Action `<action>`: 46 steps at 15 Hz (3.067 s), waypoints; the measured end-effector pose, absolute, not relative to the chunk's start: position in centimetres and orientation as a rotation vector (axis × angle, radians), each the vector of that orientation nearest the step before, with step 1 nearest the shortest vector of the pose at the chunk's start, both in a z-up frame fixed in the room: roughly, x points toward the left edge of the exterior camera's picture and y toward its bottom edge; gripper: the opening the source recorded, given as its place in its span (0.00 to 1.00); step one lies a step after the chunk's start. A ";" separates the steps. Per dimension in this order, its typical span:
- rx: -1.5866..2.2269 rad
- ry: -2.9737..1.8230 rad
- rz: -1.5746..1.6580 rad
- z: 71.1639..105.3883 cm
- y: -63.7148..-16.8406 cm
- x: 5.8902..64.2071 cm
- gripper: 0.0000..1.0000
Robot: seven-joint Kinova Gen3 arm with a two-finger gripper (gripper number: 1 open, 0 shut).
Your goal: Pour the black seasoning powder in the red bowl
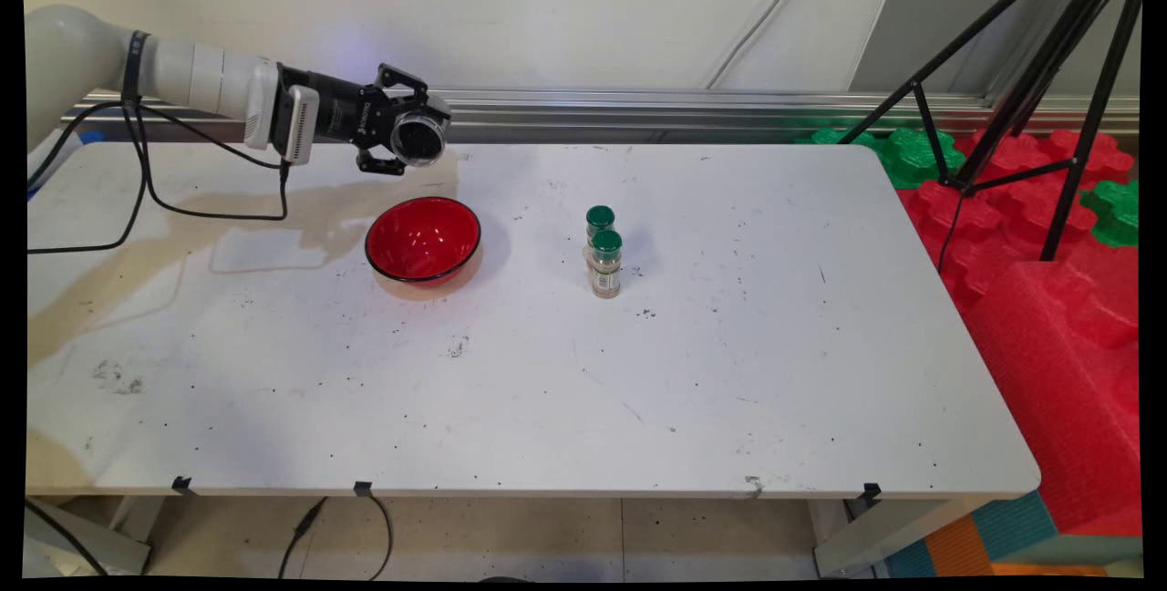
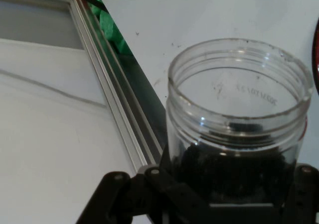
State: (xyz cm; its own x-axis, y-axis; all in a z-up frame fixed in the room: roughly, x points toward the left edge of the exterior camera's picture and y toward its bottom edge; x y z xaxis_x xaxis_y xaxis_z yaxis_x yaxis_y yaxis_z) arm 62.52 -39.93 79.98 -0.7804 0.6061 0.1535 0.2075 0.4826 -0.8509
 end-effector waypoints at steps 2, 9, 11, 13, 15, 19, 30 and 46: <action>-0.725 -2.292 1.253 80.0 -39.8 62.5 0.00; -0.886 -2.273 1.327 80.0 -39.4 62.4 0.00; -0.922 -2.266 1.345 80.1 -39.3 62.4 0.00; -0.958 -2.260 1.362 80.1 -39.2 62.3 0.00; -0.993 -2.252 1.380 80.1 -39.1 62.3 0.00; -1.098 -2.223 1.425 80.3 -38.7 62.2 0.00; -1.325 -2.139 1.520 80.7 -38.1 62.2 0.00; -1.526 -2.044 1.599 81.2 -37.5 62.3 0.00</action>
State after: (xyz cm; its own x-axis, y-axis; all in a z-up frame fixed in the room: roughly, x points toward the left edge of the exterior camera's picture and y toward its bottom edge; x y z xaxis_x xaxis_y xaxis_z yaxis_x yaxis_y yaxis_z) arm 62.30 -37.50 81.19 -0.4796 0.7547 -0.4477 0.6160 -0.0738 -0.7843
